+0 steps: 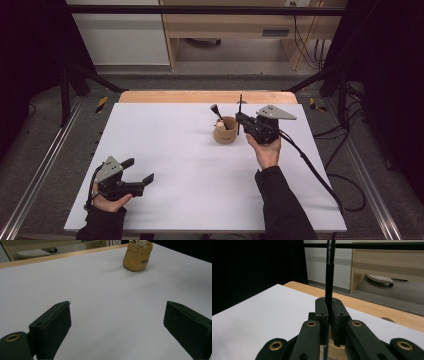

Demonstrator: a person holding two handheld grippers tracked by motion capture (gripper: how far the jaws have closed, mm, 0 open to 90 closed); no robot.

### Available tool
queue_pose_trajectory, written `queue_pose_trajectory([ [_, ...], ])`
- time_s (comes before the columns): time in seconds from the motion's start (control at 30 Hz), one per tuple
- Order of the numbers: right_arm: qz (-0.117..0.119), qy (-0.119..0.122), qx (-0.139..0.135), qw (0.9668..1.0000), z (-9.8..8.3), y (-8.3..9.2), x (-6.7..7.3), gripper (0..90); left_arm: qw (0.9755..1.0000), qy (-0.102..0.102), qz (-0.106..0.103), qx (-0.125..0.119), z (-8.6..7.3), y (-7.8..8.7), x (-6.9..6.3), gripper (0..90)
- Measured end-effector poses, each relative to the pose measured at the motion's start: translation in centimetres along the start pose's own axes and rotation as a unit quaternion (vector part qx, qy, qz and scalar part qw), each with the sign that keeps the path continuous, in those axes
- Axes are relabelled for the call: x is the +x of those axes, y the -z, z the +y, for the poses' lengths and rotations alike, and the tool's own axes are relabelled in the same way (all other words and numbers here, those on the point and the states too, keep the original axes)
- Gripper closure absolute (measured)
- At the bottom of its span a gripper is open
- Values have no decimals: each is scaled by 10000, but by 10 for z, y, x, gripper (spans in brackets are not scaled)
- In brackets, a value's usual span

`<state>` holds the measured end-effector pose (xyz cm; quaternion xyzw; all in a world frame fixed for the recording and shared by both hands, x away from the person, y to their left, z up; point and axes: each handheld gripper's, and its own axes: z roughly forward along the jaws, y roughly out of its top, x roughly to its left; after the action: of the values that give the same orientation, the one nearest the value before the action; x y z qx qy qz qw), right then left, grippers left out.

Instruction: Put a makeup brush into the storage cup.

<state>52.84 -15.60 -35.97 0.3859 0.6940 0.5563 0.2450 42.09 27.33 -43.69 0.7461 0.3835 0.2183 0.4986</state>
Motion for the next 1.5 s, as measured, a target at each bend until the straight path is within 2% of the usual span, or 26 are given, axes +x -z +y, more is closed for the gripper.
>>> queue_pose_trajectory([
  [0.3, -171, -66, -31, 9998, 7, -14, -6, 851, 10000, -10, -25, 14, 0, -1, 0, 68],
  [0.97, -268, -184, -46, 9995, 9, -45, -11, 850, 10000, -33, -30, -18, 0, 0, 1, 66],
  [1.5, -371, -242, 41, 9990, 2, -62, -15, 851, 10000, -3, 28, -59, -1, 2, 5, 66],
])
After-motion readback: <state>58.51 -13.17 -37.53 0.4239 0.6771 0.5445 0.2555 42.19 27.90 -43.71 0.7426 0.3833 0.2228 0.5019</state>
